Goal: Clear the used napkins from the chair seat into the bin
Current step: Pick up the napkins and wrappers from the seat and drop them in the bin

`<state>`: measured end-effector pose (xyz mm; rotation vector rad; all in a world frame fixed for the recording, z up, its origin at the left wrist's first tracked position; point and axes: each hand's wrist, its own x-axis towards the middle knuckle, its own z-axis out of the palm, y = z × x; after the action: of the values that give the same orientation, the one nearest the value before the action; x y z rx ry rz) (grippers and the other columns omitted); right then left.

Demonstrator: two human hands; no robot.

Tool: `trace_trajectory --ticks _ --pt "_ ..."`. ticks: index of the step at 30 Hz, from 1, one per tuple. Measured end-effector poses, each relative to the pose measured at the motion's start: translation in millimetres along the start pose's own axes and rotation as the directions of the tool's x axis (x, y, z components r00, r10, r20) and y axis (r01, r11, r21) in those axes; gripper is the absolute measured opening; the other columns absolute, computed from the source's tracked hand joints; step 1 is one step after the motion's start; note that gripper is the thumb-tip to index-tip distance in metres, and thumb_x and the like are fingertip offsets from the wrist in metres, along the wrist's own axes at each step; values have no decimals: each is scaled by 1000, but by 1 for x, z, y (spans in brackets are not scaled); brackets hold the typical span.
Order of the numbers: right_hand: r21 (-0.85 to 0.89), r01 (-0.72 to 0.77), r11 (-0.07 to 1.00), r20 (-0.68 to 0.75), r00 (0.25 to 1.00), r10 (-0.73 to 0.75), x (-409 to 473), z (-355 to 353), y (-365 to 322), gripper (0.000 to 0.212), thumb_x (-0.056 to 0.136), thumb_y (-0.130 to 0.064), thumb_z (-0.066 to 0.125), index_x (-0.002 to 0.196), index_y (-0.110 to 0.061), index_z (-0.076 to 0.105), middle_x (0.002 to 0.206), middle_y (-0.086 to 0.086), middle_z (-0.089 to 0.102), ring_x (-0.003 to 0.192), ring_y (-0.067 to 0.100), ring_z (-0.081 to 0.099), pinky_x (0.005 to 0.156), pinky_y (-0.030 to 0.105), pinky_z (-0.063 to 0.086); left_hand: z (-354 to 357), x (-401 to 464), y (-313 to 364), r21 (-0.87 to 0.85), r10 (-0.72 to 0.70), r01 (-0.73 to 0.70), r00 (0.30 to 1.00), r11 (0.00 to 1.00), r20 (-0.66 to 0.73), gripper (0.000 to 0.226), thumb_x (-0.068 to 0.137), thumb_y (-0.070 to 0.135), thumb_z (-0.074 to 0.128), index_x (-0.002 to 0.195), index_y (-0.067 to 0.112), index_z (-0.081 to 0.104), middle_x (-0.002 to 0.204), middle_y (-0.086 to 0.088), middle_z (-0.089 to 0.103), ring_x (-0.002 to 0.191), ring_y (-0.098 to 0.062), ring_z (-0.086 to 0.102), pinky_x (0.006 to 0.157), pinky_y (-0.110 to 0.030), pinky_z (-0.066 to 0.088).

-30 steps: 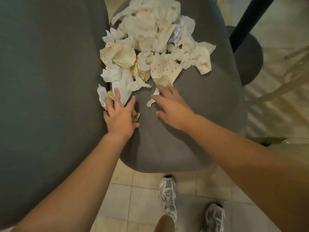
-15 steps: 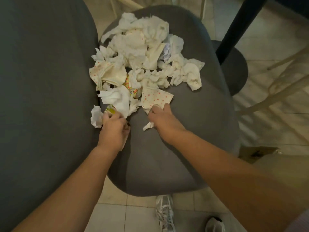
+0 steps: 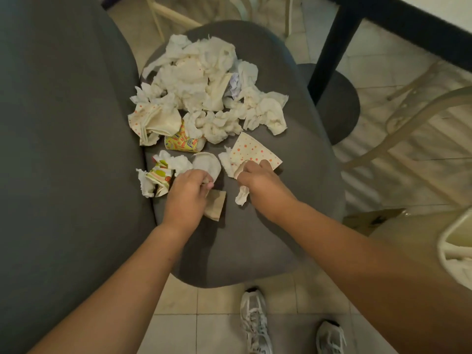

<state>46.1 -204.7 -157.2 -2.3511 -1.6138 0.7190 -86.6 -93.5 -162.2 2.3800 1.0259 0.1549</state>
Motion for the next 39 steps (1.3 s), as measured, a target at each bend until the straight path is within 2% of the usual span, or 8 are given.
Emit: trace_trajectory --ticks 5,12,18,23,26,30,34,39 --pt "89 44 995 -49 998 -39 -24 -22 2 42 73 15 59 112 -3 61 116 10 51 106 27 38 74 30 35 -10 -10 20 -92 45 -52 996 994 -75 8 86 2 58 92 6 61 91 -3 58 93 -28 54 77 -26 36" --pt "81 30 996 -104 994 -21 -47 -30 21 44 76 19 48 110 -4 61 115 10 53 101 25 37 71 26 27 -18 -16 29 -307 -178 154 983 939 -51 71 84 8 65 143 18 28 115 -3 45 106 -15 47 94 -28 39" --pt "78 0 997 -109 994 8 -51 -25 27 47 75 23 46 110 -6 60 115 8 52 100 24 35 68 30 34 -12 -15 30 -120 -70 60 994 991 -81 17 85 8 64 97 -3 64 93 -9 52 95 -28 53 76 -20 32" --pt "78 1 997 -103 995 7 -53 -25 28 48 75 23 46 110 -6 60 115 8 52 102 24 36 72 32 41 -17 -16 41 -302 -121 92 990 949 -79 19 86 10 63 71 11 52 132 13 38 124 -4 37 100 -20 32" --pt "89 8 996 -122 992 3 -57 -27 29 49 74 24 47 110 -5 61 115 8 53 94 19 29 70 30 36 -20 -15 51 -513 -181 198 980 835 84 33 92 8 53 65 17 37 125 24 48 116 5 43 93 -15 34" --pt "140 33 990 -162 987 -10 -68 -32 33 46 73 23 49 107 -2 64 111 12 57 91 20 28 70 29 29 -21 -15 66 -785 -284 348 932 513 227 34 92 -5 42 68 19 44 70 8 61 66 -8 56 60 -29 48" --pt "168 57 984 -274 962 -8 -88 -42 37 46 65 27 52 98 0 68 100 15 61 84 22 29 65 32 33 -27 -21 95 -815 -298 367 921 448 251 28 89 -6 43 74 18 45 64 10 67 60 -5 62 57 -23 53" --pt "139 7 990 -283 959 33 -128 -57 49 47 75 22 47 110 -4 64 112 11 55 98 31 41 70 33 36 -18 -31 139 -806 -275 420 904 417 329 22 94 4 39 83 19 51 84 1 65 78 -15 59 73 -34 50"
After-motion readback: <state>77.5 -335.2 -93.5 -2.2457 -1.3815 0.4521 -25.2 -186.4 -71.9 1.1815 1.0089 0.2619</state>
